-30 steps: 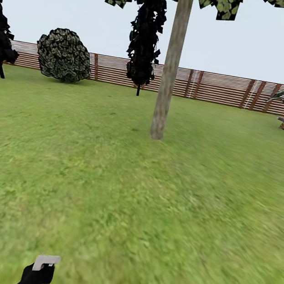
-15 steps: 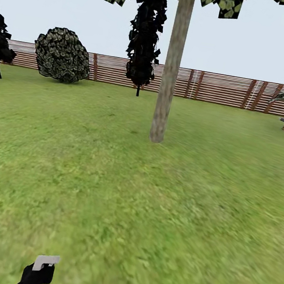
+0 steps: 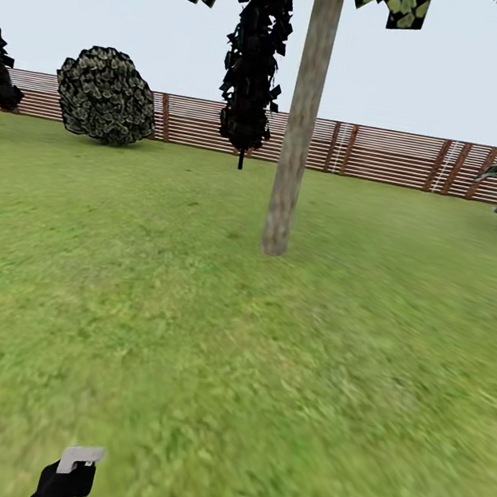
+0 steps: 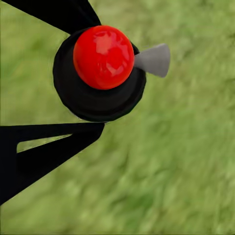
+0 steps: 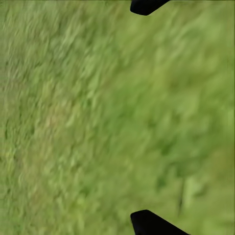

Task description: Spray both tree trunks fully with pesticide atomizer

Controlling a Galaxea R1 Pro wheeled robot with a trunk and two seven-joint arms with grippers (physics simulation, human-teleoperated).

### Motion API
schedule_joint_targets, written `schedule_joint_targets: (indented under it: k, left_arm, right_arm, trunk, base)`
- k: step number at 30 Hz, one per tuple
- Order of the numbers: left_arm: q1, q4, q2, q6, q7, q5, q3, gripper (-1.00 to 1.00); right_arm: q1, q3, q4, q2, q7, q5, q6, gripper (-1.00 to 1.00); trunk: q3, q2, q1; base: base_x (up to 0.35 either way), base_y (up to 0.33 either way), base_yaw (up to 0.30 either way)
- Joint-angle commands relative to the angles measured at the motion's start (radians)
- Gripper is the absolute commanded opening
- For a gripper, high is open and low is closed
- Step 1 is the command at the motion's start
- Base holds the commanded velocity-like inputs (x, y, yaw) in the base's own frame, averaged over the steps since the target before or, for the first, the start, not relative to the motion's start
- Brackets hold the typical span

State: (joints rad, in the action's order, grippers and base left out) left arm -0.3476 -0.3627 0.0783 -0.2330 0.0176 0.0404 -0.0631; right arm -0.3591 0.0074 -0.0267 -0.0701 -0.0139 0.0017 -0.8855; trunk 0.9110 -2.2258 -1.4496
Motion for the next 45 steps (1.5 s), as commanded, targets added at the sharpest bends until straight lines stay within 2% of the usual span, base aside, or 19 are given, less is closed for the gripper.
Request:
schedule_joint_targets:
  k: [1,23,45]
  left_arm:
    - [-0.001,0.001,0.0,-0.003,0.001,0.004,0.0,-1.0]
    - [-0.001,0.001,0.0,-0.003,0.0,0.005,0.0,-1.0]
    - [-0.001,0.001,0.0,-0.003,-0.001,0.005,0.0,-1.0]
  right_arm:
    - [0.0,0.0,0.001,0.0,-0.001,0.0,-0.003,1.0]
    - [-0.001,0.0,0.001,0.0,-0.001,0.0,-0.003,1.0]
    - [-0.001,0.0,0.001,0.0,-0.001,0.0,-0.003,1.0]
  trunk:
    - [0.001,0.0,0.0]
    - [0.001,0.0,0.0]
    - [0.001,0.0,0.0]
  base:
    - [0.339,0.0,0.0]
    - [0.338,-0.005,0.0]
    - [0.302,-0.126,0.0]
